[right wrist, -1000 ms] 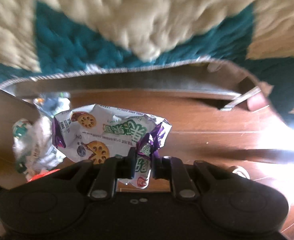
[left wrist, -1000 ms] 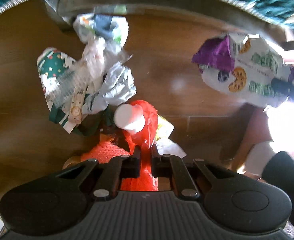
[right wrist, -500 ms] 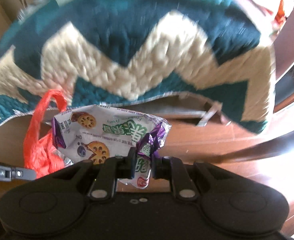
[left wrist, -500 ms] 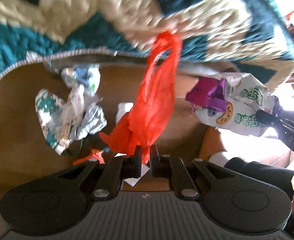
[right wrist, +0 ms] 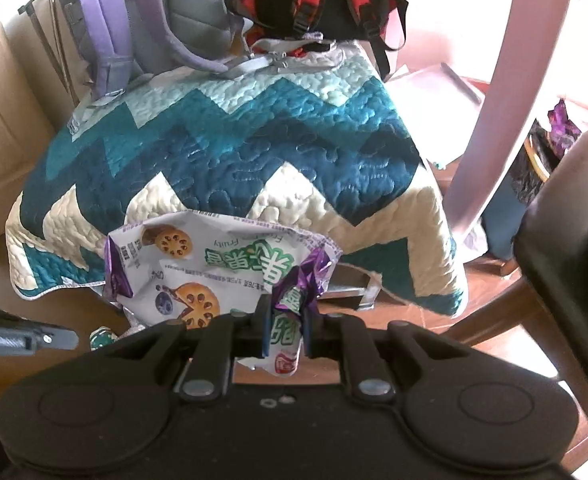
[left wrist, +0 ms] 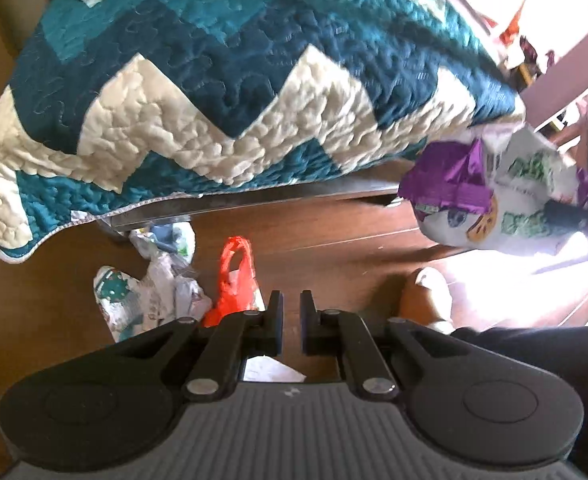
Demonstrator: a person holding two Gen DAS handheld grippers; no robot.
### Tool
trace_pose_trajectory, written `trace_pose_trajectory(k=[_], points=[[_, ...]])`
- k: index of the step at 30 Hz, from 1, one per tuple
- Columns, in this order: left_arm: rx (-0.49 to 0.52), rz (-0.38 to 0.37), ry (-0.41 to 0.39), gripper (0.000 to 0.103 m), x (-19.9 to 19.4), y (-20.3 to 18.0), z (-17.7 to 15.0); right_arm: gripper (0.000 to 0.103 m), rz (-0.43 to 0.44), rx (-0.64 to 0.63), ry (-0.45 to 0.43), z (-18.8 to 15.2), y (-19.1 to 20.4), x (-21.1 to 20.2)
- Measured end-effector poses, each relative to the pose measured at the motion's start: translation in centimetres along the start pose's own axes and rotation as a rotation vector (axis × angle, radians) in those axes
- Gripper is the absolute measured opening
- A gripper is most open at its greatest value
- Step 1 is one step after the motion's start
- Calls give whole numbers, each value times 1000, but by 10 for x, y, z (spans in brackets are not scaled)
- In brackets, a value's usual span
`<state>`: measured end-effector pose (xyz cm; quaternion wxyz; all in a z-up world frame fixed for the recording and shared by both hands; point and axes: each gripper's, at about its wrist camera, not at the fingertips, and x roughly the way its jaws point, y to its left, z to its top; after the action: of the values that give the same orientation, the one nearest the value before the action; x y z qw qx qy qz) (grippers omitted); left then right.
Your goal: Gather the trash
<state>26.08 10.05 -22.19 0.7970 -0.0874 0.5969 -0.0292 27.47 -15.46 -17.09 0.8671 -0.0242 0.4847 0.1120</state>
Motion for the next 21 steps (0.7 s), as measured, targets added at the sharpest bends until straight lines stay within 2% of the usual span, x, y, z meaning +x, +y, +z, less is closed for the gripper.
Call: trace_pose_trajectory(k=[3,4,5,6,8,9,12,16,21], points=[[-22,15,43,12,31,7,-3,14,8,23,26,-5,-1,17],[-34,18,66,18,43,11,-4,14,15,33,39,-6,-2,25],[-45,23,87,29,53,14,-5,14,20,37,48,-7,-1,30],[-55,36,108,35,67,19,-5,14,25,37,57,-7,0,38],[-56,59,127,73,91,25,-5,14,30,26,70,-7,4,55],[-55,66,130,80,102,28,-6,14,31,19,74,-7,6,63],[-67,77,191,83,148,39,-7,14,41,21,106,-9,7,86],[-172,73,320,83,217,67,-20,14,51,26,143,-4,8,108],[-220,64,443,83,274,92,-39,14,66,32,188,-2,13,126]])
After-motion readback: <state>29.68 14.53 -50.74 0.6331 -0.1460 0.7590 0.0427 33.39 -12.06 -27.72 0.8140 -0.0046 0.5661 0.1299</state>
